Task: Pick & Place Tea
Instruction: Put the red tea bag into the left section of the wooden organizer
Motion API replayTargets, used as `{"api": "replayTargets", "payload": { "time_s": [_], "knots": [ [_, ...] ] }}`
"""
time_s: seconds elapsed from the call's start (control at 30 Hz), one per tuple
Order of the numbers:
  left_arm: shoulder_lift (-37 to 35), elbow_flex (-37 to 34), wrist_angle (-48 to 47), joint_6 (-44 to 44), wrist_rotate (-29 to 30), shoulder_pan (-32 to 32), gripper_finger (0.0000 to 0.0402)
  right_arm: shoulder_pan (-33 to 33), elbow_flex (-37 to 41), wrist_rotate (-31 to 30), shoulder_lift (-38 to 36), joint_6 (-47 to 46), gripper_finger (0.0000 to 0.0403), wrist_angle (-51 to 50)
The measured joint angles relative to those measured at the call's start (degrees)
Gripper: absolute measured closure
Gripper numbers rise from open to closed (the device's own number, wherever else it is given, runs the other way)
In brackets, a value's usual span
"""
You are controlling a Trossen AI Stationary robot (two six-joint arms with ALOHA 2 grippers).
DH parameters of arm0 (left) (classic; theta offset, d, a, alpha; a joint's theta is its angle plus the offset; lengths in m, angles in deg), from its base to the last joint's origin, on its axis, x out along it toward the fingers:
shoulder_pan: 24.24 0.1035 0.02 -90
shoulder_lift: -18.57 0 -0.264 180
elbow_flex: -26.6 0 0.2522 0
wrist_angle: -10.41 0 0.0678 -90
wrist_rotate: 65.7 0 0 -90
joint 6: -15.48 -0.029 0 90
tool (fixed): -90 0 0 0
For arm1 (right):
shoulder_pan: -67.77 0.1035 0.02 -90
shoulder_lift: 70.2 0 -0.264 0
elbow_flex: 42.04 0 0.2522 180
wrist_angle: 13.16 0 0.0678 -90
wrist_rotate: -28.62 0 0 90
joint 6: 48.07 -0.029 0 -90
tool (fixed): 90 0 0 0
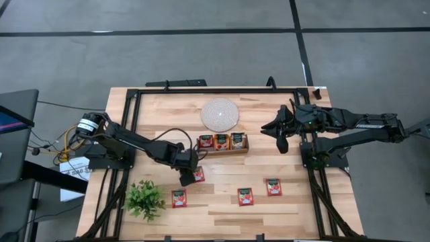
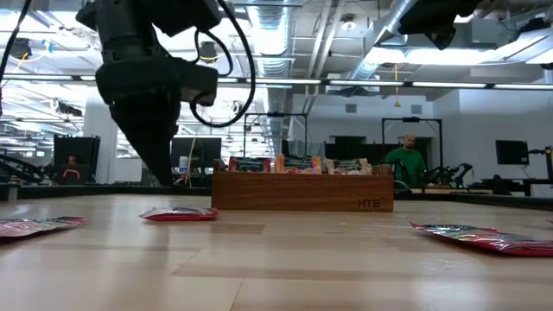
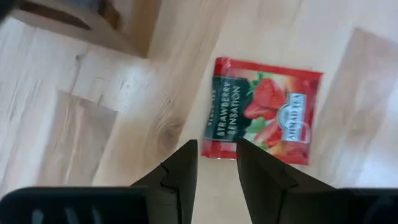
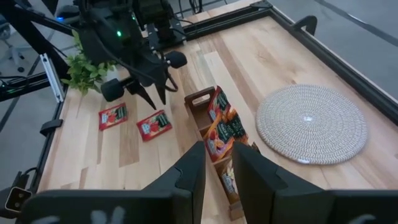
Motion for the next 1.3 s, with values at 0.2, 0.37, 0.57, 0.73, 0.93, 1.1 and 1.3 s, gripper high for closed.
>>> {"api": "replayTargets", "payload": {
  "time_s": [0.2,0.37,0.57,0.73,0.93,1.1,1.3],
  "knots": [
    [2.9,-0.07,3.6,-0.14,-0.22,-0.01,0.0298,0.0,0.0,0.0,0.02,-0.02,0.0331,0.02],
    [6.23,0.06,3.55,-0.96,-0.16,0.0,0.0298,0.0,0.0,0.15,0.02,-0.03,0.0331,0.0],
    [8.66,0.39,2.91,0.03,-0.9,-0.02,0.0298,0.0,0.0,1.09,0.02,-0.04,0.0331,0.13],
    [8.54,0.46,2.26,0.09,-2.6,0.07,0.0302,0.0,0.0,1.11,0.02,-0.04,0.0331,0.15],
    [8.87,1.84,-0.21,-0.98,-2.24,0.04,0.0329,0.0,0.0,1.11,0.02,-0.02,0.0331,0.09],
    [8.89,1.99,-0.5,-1.03,-1.51,0.02,0.0368,0.0,0.0,1.16,0.02,-0.01,0.0331,0.01],
    [7.84,1.95,-0.52,-0.94,-0.62,-0.02,0.0388,0.0,0.0,1.25,0.0,0.02,0.0331,0.0]
  ]
}}
